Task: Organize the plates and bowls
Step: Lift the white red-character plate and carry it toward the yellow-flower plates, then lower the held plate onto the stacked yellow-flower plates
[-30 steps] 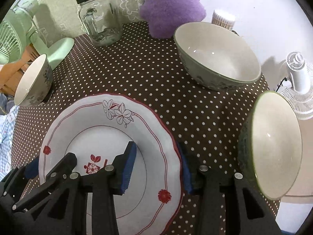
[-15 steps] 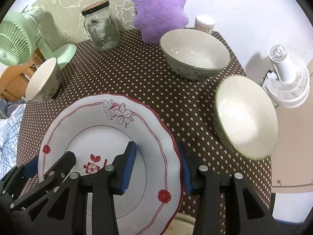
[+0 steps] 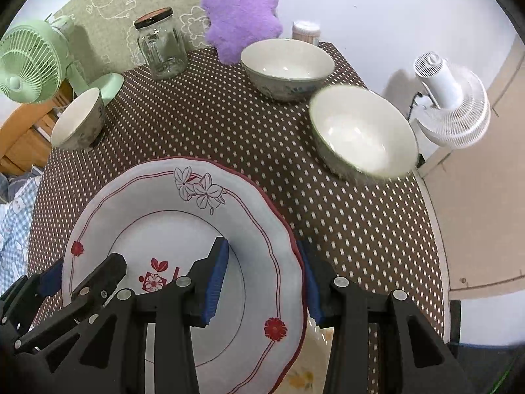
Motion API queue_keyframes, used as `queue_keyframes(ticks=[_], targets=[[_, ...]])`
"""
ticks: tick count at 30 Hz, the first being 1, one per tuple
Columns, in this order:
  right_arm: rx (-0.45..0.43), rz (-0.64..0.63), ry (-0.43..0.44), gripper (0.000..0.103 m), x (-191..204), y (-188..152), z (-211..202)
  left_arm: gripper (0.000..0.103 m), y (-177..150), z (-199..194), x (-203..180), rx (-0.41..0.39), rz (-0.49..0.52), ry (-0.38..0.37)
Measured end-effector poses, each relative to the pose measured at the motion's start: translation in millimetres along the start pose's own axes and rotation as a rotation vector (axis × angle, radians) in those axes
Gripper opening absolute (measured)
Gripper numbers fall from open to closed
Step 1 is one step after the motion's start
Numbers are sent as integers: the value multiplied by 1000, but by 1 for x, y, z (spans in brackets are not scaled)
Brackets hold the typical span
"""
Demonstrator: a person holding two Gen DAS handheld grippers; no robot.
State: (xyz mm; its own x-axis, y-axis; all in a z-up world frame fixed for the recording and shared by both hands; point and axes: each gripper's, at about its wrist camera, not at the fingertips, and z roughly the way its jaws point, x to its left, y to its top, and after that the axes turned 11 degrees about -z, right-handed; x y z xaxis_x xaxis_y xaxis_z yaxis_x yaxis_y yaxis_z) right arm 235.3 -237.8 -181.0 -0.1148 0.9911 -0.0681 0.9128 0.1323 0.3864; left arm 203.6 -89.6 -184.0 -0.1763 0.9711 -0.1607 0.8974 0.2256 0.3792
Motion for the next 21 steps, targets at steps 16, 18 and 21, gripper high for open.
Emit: queue_keyframes(ticks=[16, 18, 21], targets=[[44, 70, -60, 46, -6, -84, -18, 51, -67, -8, -9, 73, 92, -25], [48, 79, -67, 46, -8, -91, -19, 51, -77, -8, -14, 81, 105, -29], [53, 90, -81, 46, -14, -101, -21, 51, -88, -8, -22, 91, 124, -35]])
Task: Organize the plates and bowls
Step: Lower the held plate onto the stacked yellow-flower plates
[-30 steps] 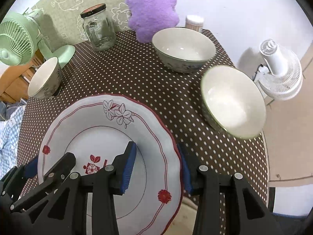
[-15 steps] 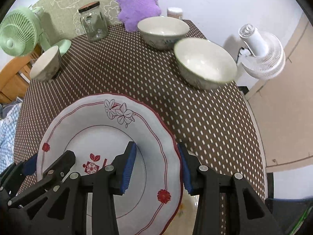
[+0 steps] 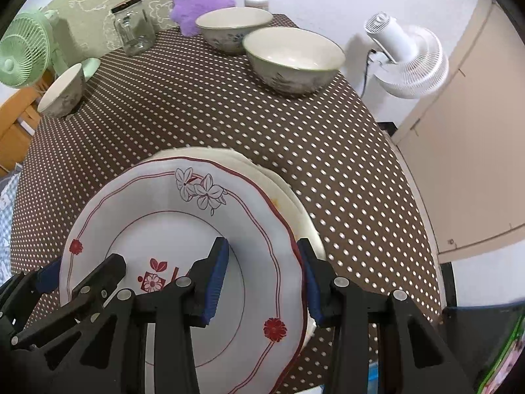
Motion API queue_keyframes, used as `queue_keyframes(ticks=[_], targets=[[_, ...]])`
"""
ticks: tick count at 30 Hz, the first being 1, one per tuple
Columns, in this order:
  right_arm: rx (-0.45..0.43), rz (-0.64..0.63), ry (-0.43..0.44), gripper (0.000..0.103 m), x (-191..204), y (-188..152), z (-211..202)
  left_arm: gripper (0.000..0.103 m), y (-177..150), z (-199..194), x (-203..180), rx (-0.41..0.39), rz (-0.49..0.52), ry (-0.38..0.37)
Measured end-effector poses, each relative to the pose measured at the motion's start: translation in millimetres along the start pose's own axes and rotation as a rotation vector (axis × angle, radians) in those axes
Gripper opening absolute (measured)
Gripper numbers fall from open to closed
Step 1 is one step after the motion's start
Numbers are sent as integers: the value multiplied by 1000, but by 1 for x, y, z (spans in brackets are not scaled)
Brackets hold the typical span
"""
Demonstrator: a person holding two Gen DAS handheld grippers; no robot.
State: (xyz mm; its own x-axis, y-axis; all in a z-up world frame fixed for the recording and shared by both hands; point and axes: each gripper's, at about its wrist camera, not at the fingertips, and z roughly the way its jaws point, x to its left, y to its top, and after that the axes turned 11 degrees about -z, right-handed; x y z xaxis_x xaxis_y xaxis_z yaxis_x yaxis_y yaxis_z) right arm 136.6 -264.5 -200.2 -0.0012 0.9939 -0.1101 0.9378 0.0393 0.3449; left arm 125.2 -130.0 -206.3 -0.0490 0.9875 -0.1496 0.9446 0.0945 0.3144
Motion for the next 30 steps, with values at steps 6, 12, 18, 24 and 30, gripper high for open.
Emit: queue_keyframes(ticks=[6, 12, 18, 24, 30], targets=[[22, 32, -6, 46, -14, -13, 4, 51, -12, 3, -16, -8, 37, -4], [28, 38, -21, 46, -19, -17, 5, 51, -19, 11, -31, 0, 72, 9], [14, 24, -54, 46, -16, -17, 5, 52, -16, 16, -37, -24, 85, 24], [-2, 20, -53, 46, -15, -18, 6, 55, -15, 19, -40, -36, 83, 26], [-3, 18, -37, 46, -16, -19, 6, 57, -16, 18, -40, -16, 91, 10]])
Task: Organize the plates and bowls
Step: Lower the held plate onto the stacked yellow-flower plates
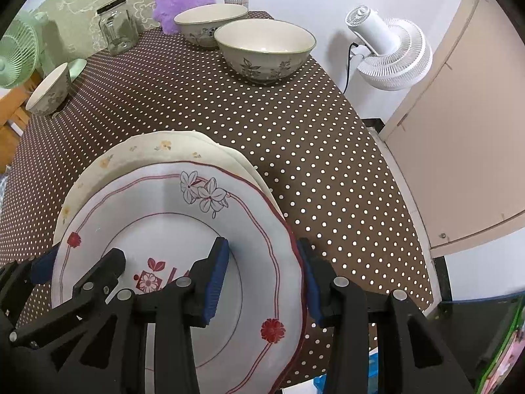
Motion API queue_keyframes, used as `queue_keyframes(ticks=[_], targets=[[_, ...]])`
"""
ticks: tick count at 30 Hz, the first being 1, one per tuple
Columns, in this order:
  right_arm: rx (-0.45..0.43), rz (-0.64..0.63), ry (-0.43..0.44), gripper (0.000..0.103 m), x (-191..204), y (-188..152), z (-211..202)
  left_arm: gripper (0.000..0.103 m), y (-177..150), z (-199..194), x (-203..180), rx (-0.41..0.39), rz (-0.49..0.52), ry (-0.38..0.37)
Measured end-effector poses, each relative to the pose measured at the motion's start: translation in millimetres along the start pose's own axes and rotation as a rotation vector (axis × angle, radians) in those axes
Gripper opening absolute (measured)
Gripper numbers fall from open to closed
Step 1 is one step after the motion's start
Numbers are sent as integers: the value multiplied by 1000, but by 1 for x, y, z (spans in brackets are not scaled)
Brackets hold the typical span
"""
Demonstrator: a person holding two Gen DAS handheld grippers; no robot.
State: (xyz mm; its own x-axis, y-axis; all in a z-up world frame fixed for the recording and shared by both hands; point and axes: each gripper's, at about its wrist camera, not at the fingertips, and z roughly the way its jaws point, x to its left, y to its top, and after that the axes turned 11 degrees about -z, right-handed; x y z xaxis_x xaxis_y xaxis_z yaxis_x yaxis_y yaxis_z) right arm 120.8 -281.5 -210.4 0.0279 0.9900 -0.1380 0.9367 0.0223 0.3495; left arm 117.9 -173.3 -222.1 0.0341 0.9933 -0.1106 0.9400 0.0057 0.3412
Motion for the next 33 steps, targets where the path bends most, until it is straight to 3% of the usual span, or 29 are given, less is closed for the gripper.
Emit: queue_keyframes(ticks=[7, 14, 33], targets=[[15, 1, 30, 46, -4, -2, -2, 60, -1, -2, 2, 23, 5, -12], [34, 25, 73, 37, -11, -6, -5, 65, 1, -1, -4, 33, 7, -1], [13, 0, 113, 38, -13, 9, 7, 66, 9, 2, -7, 21, -5, 52]])
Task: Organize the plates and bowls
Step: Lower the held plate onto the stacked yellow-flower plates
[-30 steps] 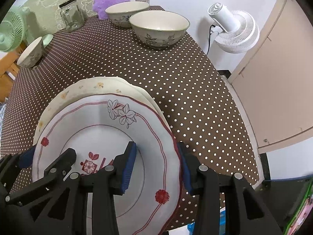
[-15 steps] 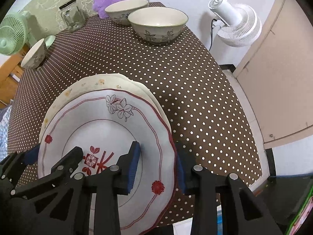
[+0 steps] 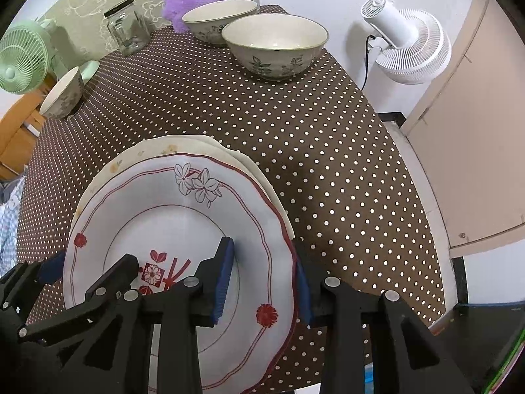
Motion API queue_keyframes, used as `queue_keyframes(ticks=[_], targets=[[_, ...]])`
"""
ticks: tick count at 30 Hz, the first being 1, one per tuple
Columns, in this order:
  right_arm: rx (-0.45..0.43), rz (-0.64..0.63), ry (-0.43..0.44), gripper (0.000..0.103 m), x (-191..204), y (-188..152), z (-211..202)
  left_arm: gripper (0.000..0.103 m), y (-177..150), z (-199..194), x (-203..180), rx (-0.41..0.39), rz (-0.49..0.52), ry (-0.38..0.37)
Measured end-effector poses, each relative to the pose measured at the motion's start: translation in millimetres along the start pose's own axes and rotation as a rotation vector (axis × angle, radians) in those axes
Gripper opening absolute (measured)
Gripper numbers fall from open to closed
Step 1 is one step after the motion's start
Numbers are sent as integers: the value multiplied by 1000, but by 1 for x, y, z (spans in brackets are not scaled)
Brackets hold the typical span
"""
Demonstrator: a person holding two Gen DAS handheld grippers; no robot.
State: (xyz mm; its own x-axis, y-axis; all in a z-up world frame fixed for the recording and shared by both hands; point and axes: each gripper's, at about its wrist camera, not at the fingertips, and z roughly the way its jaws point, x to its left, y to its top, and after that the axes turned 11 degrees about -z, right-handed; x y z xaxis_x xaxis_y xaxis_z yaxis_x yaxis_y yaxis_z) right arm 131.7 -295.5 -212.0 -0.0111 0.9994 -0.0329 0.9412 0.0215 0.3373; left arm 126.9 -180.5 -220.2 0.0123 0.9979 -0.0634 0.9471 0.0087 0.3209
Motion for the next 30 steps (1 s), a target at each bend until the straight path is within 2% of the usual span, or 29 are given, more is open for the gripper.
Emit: queue_keyframes(ticks=[7, 8, 10, 14, 16, 18, 25, 30], targets=[[40, 4, -6, 38, 2, -12, -7, 70, 2, 4, -1, -8, 14, -5], [44, 10, -2, 34, 2, -13, -8, 70, 2, 5, -1, -9, 15, -4], [41, 15, -4, 34, 3, -13, -8, 70, 2, 5, -1, -4, 16, -4], [38, 14, 4, 34, 3, -11, -5, 70, 3, 4, -7, 1, 68, 48], [25, -25, -26, 34, 8, -10, -5, 70, 2, 2, -7, -17, 76, 65], [18, -30, -32, 34, 9, -10, -4, 70, 3, 5, -3, 15, 53, 46], [27, -53, -59, 35, 13, -5, -3, 72, 2, 5, -1, 1, 51, 54], [46, -47, -105, 40, 23, -2, 0, 73, 0, 3, 7, -5, 45, 64]])
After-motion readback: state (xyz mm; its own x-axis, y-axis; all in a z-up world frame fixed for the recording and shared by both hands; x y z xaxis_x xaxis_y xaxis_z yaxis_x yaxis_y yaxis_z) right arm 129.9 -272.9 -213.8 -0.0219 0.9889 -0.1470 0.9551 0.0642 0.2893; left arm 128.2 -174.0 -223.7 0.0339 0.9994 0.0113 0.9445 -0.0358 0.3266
